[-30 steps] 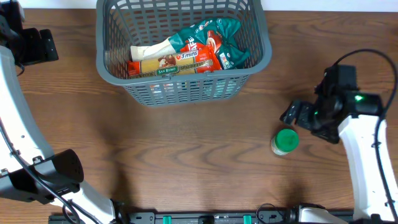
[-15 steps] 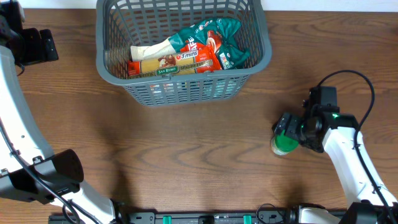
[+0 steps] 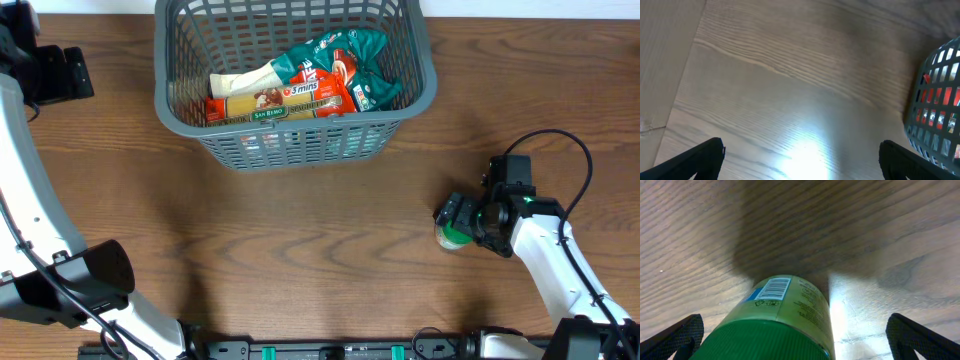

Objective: Pack container
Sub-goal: 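Move the right gripper down to the green-lidded jar and grasp it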

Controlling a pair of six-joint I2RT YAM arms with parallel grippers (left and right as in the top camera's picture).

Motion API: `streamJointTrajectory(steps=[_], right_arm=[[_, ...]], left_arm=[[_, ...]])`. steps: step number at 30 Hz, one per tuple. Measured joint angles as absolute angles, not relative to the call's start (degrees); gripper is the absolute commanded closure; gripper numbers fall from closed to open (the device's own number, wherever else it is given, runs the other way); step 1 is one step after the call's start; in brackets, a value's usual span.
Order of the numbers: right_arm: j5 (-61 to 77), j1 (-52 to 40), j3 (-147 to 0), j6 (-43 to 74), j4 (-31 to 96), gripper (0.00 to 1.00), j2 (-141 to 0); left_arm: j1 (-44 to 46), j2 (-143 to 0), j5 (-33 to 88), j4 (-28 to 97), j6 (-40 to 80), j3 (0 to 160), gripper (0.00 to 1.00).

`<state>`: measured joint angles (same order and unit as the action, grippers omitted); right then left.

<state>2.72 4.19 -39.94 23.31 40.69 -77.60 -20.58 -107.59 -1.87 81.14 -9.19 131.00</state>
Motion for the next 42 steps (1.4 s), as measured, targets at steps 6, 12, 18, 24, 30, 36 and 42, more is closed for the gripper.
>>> streamJointTrajectory(steps=[6,12,18,24,30,36,42], right_arm=[[2.72,4.16,-39.94,23.51,40.4,0.01,-77.73],[2.57,2.79,-39.92,23.7,40.38,0.01,-79.24],[2.57,0.78,-39.77,24.71,39.94,0.01,-79.5],[2.39,0.6,-38.85,25.91,39.88,0.01,-79.5],[1.32,0.6,-37.36,26.63,39.99,0.01,-79.5],[0.12,0.6,-37.28,26.79,40.01,0.01,-79.5],[-0.84,0.6,-37.28,27.2,40.32,0.01,-79.5]], left_arm=[[-20.58,-107.59,-1.87,81.14,-9.19,131.0,0.01],[-20.58,-107.59,-1.87,81.14,-9.19,131.0,0.01],[-20.58,-107.59,-1.87,81.14,-9.19,131.0,0.01],[-20.58,-107.59,-1.87,81.14,-9.19,131.0,0.01],[-20.58,-107.59,-1.87,81.14,-9.19,131.0,0.01],[-20.58,-107.59,-1.87,81.14,-9.19,131.0,0.01],[-20.58,-107.59,-1.87,81.14,-9.19,131.0,0.02]])
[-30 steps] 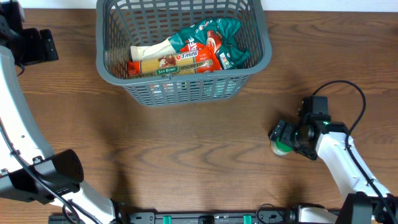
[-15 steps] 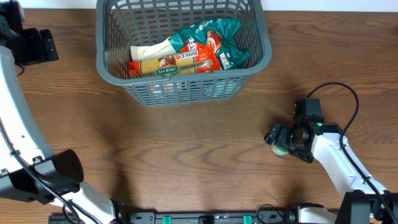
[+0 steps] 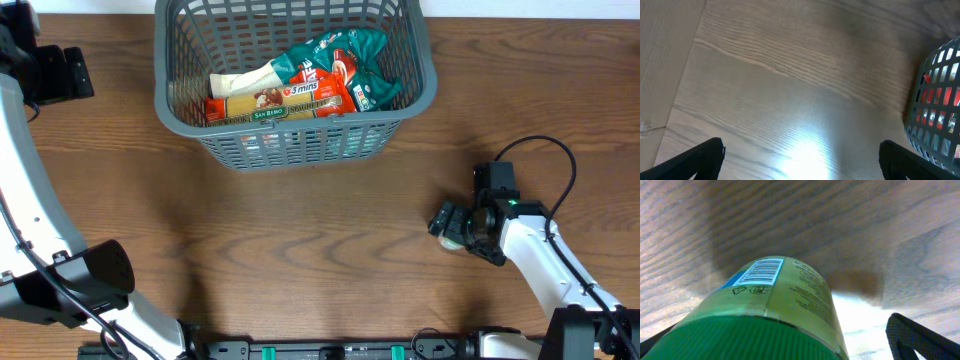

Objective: Pack container
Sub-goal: 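Move the right gripper down to the green-lidded jar and grasp it, then lift the jar with the right gripper and lower it into the basket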

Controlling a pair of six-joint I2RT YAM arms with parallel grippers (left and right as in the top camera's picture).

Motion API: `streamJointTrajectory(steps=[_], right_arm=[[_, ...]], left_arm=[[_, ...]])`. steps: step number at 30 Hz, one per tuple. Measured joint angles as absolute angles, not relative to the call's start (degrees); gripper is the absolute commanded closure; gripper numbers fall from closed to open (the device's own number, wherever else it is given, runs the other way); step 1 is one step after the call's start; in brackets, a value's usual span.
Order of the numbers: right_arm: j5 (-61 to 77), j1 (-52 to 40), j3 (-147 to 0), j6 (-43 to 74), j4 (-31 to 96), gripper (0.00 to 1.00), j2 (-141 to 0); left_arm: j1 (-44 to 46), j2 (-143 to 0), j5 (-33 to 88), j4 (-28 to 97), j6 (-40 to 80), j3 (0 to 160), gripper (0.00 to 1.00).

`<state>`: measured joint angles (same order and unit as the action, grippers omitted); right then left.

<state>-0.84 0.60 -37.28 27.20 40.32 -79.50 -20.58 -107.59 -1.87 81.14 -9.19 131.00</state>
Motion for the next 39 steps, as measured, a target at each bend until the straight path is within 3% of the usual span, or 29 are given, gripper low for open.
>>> streamJointTrajectory(steps=[7,18,24,26,30,39], right_arm=[[-1.61,0.6,-37.28,27.79,40.64,0.05,-79.5],[-2.13,0.56,-37.28,28.32,40.64,0.39,-79.5],[-2.44,0.56,-37.28,28.29,40.36,0.49,-79.5],[-2.44,0.56,-37.28,28.29,40.16,0.59,-79.5],[-2.39,0.56,-37.28,28.29,38.87,0.97,-79.5],[-2.31,0.56,-48.03,24.88,45.71,0.99,-80.27]], left_arm=[[-20.58,-107.59,-1.87,81.14,-9.19,131.0,0.01],[-20.58,-107.59,-1.87,81.14,-9.19,131.0,0.01],[-20.58,-107.59,-1.87,81.14,-9.19,131.0,0.02],[-20.58,-107.59,-1.87,81.14,-9.19,131.0,0.01],[-20.58,-107.59,-1.87,81.14,-9.19,131.0,0.02],[-20.58,-107.59,-1.87,81.12,-9.19,131.0,0.01]])
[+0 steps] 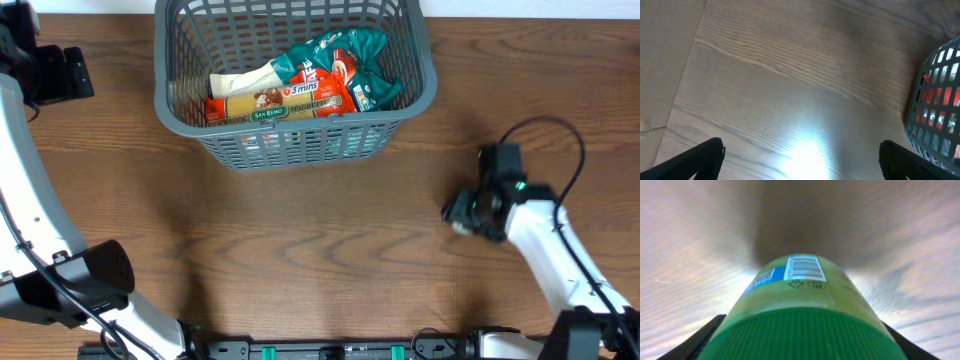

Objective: Pack container
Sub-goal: 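Lift the jar with the right gripper and lower it into the basket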

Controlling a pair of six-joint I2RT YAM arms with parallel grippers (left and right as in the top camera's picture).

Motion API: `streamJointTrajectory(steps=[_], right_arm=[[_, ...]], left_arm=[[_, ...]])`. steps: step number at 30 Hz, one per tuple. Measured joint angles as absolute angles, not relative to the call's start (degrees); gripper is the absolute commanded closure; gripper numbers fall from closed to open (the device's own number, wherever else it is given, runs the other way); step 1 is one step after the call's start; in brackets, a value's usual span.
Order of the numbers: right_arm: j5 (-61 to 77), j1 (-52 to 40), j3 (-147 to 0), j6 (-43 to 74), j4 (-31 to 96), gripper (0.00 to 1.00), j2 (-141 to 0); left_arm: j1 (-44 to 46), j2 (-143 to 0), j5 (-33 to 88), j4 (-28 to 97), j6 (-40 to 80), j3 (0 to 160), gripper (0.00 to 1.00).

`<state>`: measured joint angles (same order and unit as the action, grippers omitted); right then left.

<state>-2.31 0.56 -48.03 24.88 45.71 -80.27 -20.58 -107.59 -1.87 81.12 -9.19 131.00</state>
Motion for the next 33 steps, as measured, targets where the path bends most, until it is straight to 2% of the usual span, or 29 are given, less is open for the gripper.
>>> streamJointTrajectory(steps=[9,17,22,33], right_arm=[[-2.22,0.56,-84.97,16.21,63.31,0.99,-83.99],[1.08,0.51,-126.74,7.01,79.29,0.99,-101.78],[6.02,-0.86,-147.17,0.4,86.0,0.99,-113.38],[6.33,-12.97,-152.22,-11.0,80.55,0.99,-118.45]], left_arm=[[-20.58,-107.59,-1.85,80.93,-9.19,131.0,0.02],[-20.58,-107.59,-1.83,80.62,-9.19,131.0,0.02],[-20.58,-107.59,-1.85,80.73,-9.19,131.0,0.01],[-20.58,-107.59,-1.87,80.79,-9.19,131.0,0.01]])
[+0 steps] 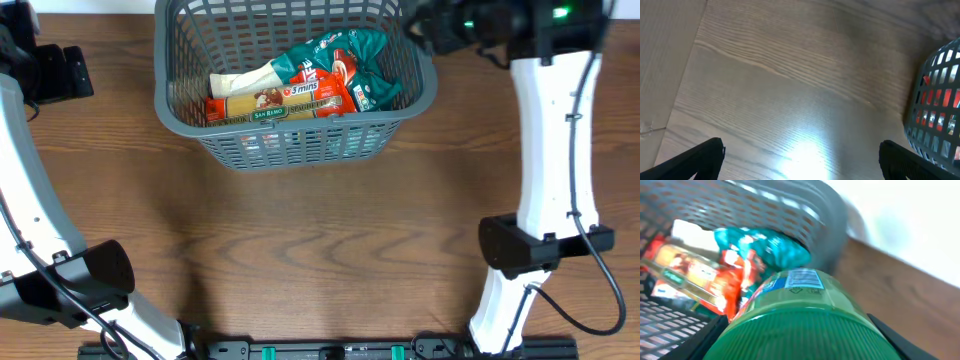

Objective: Pack container
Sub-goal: 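Lift the jar with the right gripper and lower it into the basket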

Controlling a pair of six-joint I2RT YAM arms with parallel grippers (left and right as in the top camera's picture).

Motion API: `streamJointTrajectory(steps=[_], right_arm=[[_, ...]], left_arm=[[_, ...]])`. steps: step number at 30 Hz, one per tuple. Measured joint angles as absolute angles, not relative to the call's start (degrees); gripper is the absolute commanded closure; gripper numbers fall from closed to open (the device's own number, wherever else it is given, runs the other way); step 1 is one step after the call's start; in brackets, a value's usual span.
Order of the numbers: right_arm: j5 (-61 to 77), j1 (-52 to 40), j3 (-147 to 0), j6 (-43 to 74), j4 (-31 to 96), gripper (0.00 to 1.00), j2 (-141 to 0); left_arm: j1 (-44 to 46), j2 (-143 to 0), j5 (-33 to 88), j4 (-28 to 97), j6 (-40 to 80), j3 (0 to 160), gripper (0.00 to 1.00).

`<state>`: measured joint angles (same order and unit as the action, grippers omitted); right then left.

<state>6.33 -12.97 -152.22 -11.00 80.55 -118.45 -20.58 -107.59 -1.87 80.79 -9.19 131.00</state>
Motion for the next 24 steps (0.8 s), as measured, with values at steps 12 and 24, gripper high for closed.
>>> streamJointTrajectory(steps=[12,24], right_arm=[[7.38,-24.86,-152.62,-23.38,72.66,0.99,-119.22],[18.39,-32.05,-152.94,-30.22,65.04,0.99,-134.37]], left_arm=[[-20.58,-107.59,-1.85,80.99,-9.19,131.0,0.01],[-20.58,-107.59,-1.85,81.54,-9.19,131.0,0.01]])
